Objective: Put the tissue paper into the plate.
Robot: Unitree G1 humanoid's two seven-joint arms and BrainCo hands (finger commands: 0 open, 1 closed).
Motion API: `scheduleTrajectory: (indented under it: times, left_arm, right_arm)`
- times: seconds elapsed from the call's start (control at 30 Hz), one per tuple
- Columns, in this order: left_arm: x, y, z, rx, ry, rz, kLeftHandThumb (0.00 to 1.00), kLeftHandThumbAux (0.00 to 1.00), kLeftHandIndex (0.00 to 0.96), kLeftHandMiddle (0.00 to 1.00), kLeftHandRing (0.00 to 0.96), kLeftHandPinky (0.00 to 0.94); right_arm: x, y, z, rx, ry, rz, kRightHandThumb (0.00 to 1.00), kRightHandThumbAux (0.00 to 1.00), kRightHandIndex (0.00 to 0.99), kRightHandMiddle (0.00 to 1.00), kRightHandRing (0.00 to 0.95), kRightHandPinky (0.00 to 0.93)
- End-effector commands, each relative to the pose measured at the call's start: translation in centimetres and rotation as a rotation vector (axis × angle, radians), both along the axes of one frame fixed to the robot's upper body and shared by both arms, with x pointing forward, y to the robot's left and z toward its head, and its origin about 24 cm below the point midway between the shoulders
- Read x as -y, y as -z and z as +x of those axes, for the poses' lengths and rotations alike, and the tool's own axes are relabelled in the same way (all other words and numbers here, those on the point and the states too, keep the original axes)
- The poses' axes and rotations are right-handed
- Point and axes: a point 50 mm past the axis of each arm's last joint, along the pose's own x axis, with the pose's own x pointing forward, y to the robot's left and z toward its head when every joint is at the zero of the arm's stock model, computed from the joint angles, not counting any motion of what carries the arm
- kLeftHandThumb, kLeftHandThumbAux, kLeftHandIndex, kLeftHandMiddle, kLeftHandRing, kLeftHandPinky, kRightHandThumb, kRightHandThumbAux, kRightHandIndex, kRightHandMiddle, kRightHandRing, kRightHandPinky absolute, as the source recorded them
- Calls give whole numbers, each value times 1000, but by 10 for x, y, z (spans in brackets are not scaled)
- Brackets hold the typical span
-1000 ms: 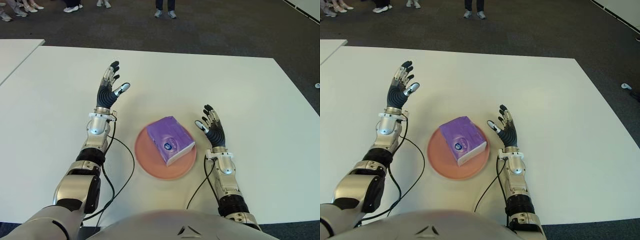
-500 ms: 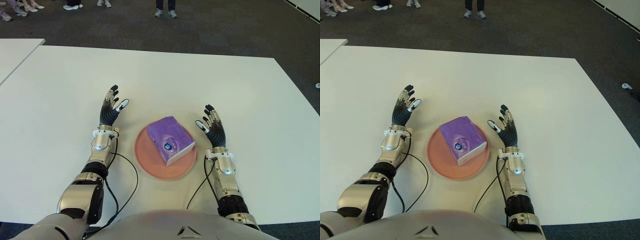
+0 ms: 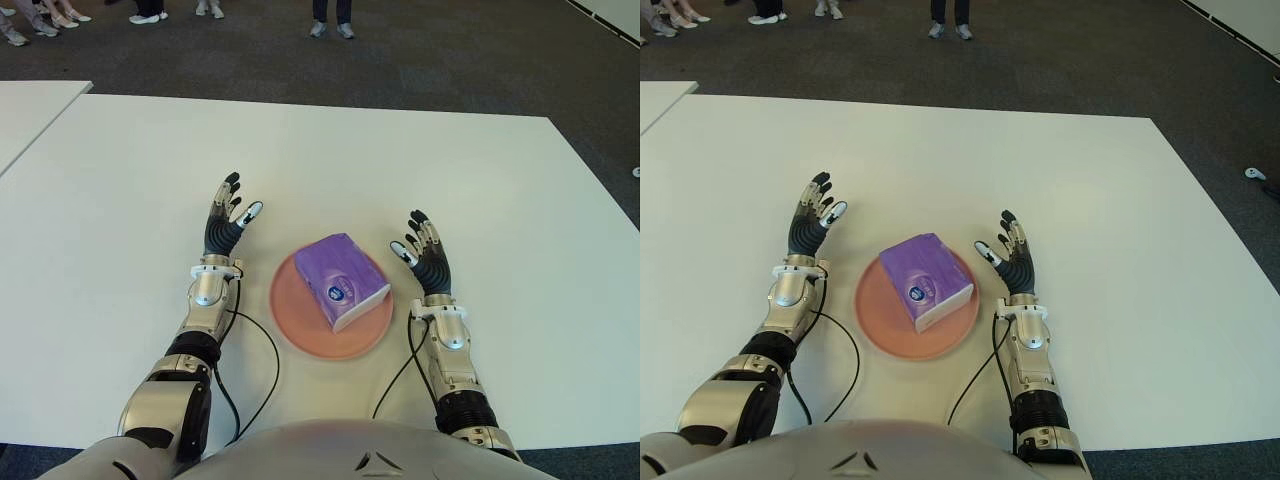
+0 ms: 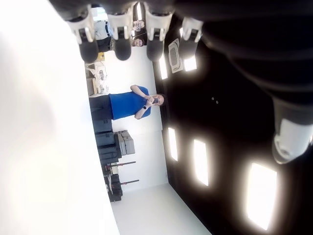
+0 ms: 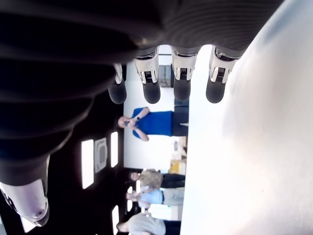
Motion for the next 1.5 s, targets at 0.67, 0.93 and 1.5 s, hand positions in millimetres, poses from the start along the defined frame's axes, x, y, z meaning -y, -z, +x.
scheduleTrajectory:
  times: [0.67, 0.93, 1.5]
  left_arm:
    - [8, 41, -32, -218, 27, 8, 0, 472, 0, 0, 0, 0]
    - [6, 43, -33, -253, 22, -4, 0, 498, 0, 0, 0, 0]
    - [6, 37, -32, -260, 6, -71, 0, 532, 0, 0, 0, 0]
  right_arm:
    - [1, 11, -2, -68, 33, 0, 0, 595, 0, 0, 0, 0]
    - [0, 11, -2, -67, 52, 6, 0, 603, 0, 0, 0, 0]
    - [0, 10, -3, -62, 60, 3, 0, 596, 0, 0, 0, 0]
